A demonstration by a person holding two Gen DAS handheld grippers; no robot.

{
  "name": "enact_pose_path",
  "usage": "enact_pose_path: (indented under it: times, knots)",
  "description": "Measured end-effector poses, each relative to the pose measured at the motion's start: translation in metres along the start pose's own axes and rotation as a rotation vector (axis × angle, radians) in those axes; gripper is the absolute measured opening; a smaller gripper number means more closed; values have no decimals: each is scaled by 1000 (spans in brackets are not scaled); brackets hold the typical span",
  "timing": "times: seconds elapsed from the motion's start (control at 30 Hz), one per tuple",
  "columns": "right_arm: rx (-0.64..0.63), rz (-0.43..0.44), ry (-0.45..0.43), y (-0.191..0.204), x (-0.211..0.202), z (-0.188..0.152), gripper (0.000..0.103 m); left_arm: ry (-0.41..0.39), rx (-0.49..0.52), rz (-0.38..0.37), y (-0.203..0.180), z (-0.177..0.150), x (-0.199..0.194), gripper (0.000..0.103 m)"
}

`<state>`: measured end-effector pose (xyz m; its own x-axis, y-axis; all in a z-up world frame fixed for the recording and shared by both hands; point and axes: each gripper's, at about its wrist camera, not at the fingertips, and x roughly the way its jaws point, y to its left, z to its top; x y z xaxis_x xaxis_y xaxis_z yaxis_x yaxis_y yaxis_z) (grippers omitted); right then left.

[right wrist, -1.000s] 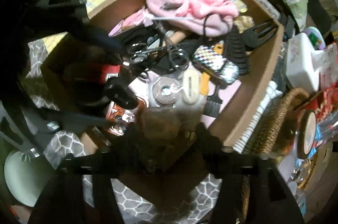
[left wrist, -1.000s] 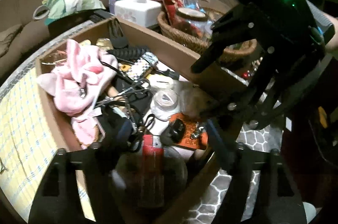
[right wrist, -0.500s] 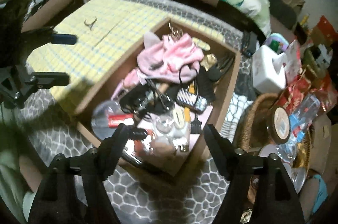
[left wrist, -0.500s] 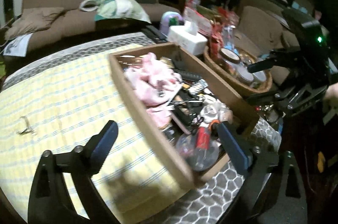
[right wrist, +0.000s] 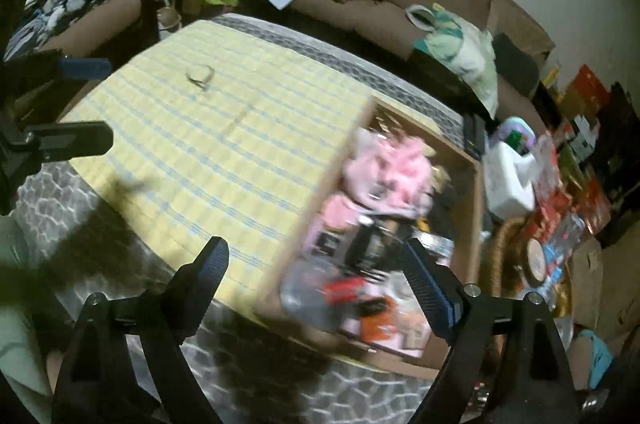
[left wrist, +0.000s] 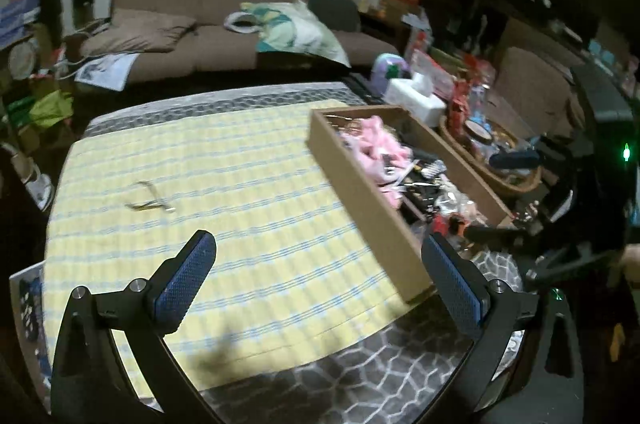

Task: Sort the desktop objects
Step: 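Move both open tools back over the bed toward gold nail clipper, then grasp gold nail clipper with right tool, then left tool approaches it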

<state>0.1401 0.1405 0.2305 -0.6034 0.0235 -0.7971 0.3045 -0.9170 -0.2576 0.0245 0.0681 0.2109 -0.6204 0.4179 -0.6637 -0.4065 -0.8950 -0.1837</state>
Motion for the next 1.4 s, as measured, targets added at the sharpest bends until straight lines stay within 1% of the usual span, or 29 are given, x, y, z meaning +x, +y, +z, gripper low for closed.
enact_pose_path:
  times: [0.2, 0.33, 0.6, 0.8, 0.93, 1.03, 1.1, 1.17, 1.2, 1.3, 1.4]
  knots:
    - [-1, 56, -27, 50, 15, 21, 90, -7, -47, 61, 43, -13, -18, 103]
    - [1, 84, -35, 71, 26, 35, 90, 2, -81, 99, 73, -22, -22, 103]
    - [21, 131, -29, 94, 61, 61, 90, 17, -142, 149, 125, -34, -14, 103]
    - [38, 157, -22, 102, 98, 84, 90, 36, -220, 185, 172, -39, 10, 103]
    - [76, 186, -22, 103, 125, 97, 90, 48, -295, 207, 201, -39, 31, 103]
    - [127, 224, -28, 102, 147, 107, 90, 47, -375, 213, 220, -41, 46, 103]
    - [138, 250, -45, 105, 161, 115, 90, 38, -444, 210, 234, -45, 54, 103]
    - [134, 267, -60, 109, 171, 122, 90, 29, -515, 202, 249, -50, 65, 103]
    - [128, 279, -69, 112, 177, 127, 90, 30, -533, 200, 254, -51, 68, 103]
    - [86, 299, -91, 125, 199, 143, 90, 16, -643, 184, 278, -61, 79, 103]
    - [56, 320, -100, 135, 224, 160, 90, -3, -712, 172, 295, -68, 82, 103]
